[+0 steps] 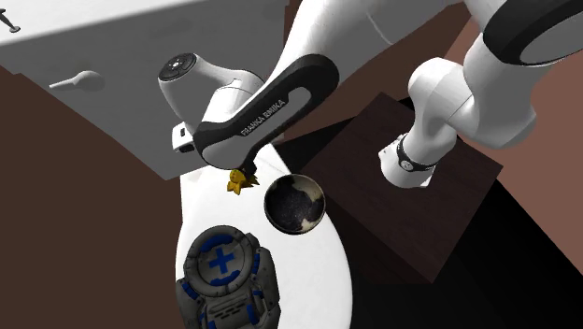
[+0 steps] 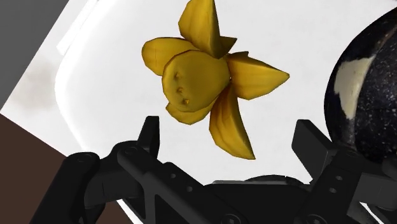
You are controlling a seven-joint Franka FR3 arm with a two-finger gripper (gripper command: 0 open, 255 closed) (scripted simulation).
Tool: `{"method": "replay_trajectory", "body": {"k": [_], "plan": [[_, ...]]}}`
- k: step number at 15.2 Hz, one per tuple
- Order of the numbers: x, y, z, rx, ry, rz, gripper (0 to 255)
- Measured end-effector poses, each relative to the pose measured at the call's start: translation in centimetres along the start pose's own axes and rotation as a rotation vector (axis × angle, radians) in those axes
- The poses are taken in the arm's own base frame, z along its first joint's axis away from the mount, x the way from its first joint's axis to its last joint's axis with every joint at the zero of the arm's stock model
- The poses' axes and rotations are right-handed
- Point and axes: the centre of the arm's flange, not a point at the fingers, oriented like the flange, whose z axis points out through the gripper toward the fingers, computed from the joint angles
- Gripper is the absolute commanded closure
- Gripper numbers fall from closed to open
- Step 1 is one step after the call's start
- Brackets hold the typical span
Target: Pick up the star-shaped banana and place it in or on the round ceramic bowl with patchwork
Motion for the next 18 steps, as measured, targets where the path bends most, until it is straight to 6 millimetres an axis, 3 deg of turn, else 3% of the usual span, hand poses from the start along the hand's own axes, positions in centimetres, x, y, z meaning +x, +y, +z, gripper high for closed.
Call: {"method": "replay_trajectory", "body": {"k": [3, 9, 15, 16, 18], "plan": [[0.4, 1.4, 1.5, 0.004, 0.003, -0.014, 0], [0.5, 1.7, 4.6, 0.005, 0.004, -0.016, 0], [0.4, 1.6, 4.9, 0.004, 0.004, -0.016, 0], [0.4, 1.6, 4.9, 0.004, 0.004, -0.016, 255], [0.5, 1.6, 4.8, 0.004, 0.007, -0.019, 255]]}}
